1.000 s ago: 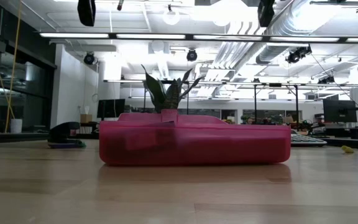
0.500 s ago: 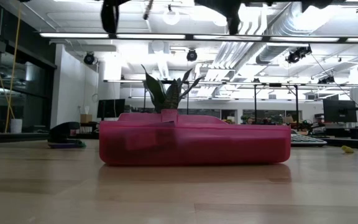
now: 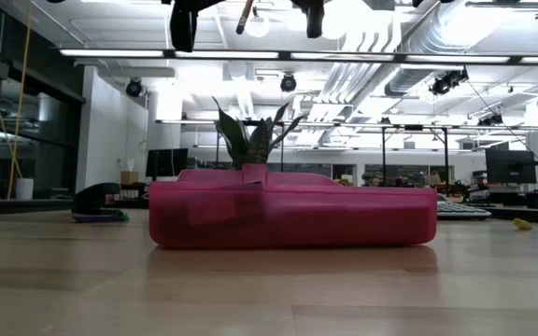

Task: Pack school essentials
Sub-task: Put the yellow pencil into the red supply box, then put the pink pencil into the red supply box

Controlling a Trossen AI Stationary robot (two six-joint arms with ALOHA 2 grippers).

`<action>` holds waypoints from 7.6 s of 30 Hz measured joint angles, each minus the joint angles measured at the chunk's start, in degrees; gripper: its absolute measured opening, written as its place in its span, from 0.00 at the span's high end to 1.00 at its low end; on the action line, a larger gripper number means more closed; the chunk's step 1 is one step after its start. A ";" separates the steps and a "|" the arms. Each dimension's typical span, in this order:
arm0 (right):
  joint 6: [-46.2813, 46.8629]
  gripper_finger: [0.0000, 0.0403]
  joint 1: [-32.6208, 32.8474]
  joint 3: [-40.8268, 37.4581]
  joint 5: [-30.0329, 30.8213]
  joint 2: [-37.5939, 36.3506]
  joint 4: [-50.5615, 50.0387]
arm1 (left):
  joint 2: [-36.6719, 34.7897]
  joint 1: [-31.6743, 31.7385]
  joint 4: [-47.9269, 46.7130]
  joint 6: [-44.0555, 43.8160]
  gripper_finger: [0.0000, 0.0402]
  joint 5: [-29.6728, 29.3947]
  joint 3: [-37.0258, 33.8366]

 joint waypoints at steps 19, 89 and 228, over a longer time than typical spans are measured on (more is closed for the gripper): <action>-3.19 0.99 -2.15 0.08 -2.42 -7.21 -17.09 | -7.19 0.00 -10.98 0.05 0.83 1.95 -0.02; -26.03 0.69 0.69 39.34 -3.98 26.99 -85.96 | -28.98 0.00 -26.35 3.48 0.63 0.61 -0.02; -5.49 0.60 2.05 -22.14 6.84 -27.77 -13.73 | -22.84 -12.84 -34.75 0.00 1.00 -12.87 1.47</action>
